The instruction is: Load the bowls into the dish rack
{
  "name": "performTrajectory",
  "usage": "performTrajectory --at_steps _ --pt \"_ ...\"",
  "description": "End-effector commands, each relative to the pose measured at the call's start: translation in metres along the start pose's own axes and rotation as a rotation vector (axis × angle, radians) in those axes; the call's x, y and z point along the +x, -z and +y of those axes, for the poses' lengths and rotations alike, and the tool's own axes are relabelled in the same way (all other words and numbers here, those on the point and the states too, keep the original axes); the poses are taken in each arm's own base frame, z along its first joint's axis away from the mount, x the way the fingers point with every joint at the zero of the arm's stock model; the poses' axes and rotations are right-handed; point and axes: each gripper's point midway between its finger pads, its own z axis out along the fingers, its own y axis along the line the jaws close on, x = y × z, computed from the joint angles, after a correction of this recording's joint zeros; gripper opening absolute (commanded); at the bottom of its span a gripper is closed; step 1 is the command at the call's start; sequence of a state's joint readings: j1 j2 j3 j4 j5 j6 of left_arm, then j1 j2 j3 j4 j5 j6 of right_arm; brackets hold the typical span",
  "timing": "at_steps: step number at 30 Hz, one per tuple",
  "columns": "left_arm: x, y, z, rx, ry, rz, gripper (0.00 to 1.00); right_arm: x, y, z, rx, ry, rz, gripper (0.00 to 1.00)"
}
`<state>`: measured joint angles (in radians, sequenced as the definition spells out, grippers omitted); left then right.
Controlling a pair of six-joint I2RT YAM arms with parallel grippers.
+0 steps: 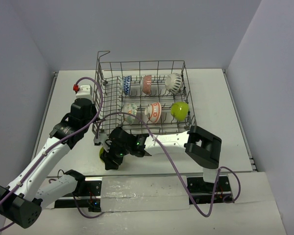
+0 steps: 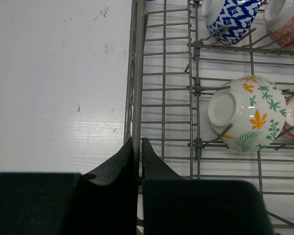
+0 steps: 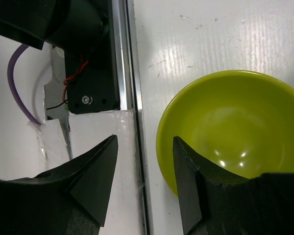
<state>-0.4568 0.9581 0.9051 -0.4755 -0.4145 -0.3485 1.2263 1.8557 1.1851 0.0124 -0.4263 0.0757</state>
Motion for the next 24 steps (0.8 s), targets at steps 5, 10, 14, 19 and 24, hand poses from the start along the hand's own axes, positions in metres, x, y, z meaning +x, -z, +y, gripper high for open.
performTrajectory --at_steps 5,10,14,19,24 --pt "-0.009 0.003 0.010 -0.034 0.006 -0.029 0.00 0.002 -0.006 -0.016 0.078 0.033 0.030 0.54" --pt "-0.008 0.003 0.010 -0.033 0.005 -0.027 0.00 0.013 -0.010 -0.009 0.039 0.022 0.072 0.49" --pt "-0.008 0.003 0.008 -0.027 0.003 -0.027 0.00 0.014 -0.012 -0.012 0.049 0.018 0.080 0.36" --pt "-0.009 0.004 0.008 -0.027 0.004 -0.028 0.00 0.015 -0.013 -0.013 0.056 0.013 0.088 0.06" --pt "-0.009 0.004 0.008 -0.027 0.006 -0.028 0.00 0.007 -0.002 -0.004 0.041 0.010 0.066 0.00"
